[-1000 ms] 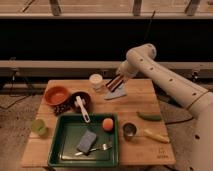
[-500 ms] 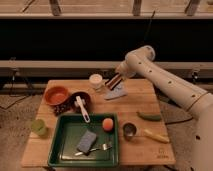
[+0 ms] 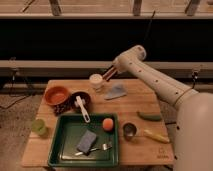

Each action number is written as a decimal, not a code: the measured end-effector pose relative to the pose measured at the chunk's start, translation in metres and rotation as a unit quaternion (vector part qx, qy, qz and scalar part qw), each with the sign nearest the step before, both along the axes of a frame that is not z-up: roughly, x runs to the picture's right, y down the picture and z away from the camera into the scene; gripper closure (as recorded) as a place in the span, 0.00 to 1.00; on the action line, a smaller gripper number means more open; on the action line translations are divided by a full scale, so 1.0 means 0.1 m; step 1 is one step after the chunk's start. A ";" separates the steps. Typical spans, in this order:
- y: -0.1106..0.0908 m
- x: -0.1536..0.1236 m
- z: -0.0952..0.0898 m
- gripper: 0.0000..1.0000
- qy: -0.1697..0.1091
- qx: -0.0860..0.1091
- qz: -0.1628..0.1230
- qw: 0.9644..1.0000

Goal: Place eraser in paper cup

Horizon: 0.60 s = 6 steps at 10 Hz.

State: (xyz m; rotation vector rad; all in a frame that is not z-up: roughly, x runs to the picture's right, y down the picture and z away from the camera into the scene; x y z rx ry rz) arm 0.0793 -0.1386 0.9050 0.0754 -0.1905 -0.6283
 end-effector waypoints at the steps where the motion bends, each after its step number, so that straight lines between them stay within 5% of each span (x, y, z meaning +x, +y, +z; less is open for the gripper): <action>1: -0.07 -0.04 0.01 1.00 0.000 0.014 0.009 1.000; 6: -0.21 -0.32 0.00 1.00 -0.013 0.058 0.021 0.998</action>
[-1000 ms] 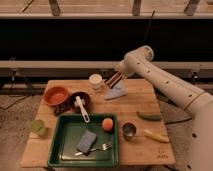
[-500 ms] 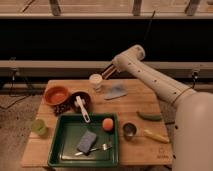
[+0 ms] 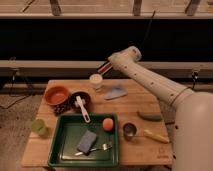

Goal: Place eraser in paper cup

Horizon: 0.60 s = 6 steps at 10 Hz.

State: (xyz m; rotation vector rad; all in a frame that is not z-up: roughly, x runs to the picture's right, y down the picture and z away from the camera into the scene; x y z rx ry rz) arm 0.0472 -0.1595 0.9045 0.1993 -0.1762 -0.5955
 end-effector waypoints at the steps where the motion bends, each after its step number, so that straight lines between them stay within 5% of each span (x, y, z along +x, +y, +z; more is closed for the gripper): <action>1: 0.00 -0.07 0.03 1.00 -0.002 0.003 -0.003 1.000; 6: 0.03 -0.24 0.13 0.98 -0.006 0.010 -0.018 1.000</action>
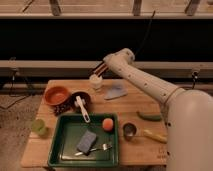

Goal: Place eraser in paper cup

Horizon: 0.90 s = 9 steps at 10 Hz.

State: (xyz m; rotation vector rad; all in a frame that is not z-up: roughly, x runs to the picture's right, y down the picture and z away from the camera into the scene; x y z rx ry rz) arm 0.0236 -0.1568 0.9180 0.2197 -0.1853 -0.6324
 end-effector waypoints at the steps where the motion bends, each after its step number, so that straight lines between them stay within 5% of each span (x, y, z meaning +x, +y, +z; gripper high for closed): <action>1: 0.03 -0.04 0.02 0.90 0.000 0.000 -0.004 1.000; 7: 0.17 -0.12 0.02 0.29 -0.004 0.002 -0.009 1.000; 9: 0.20 -0.15 0.00 0.20 -0.005 0.005 -0.010 1.000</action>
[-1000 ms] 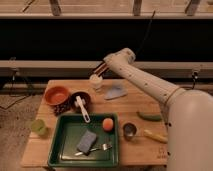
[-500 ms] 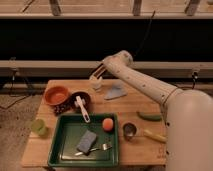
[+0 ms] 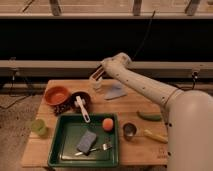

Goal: Place eraser in paper cup

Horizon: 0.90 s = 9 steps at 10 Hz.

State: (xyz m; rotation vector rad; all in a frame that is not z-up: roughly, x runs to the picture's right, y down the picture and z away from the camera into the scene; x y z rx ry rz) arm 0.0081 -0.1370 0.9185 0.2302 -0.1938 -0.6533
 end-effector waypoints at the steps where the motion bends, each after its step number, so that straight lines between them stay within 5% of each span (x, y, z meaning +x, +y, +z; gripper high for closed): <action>1: 0.01 -0.01 -0.01 0.20 0.000 0.002 -0.001 1.000; 7: 0.09 -0.03 -0.12 0.20 -0.006 0.006 -0.002 1.000; 9: 0.12 0.00 -0.20 0.20 -0.018 -0.008 0.006 1.000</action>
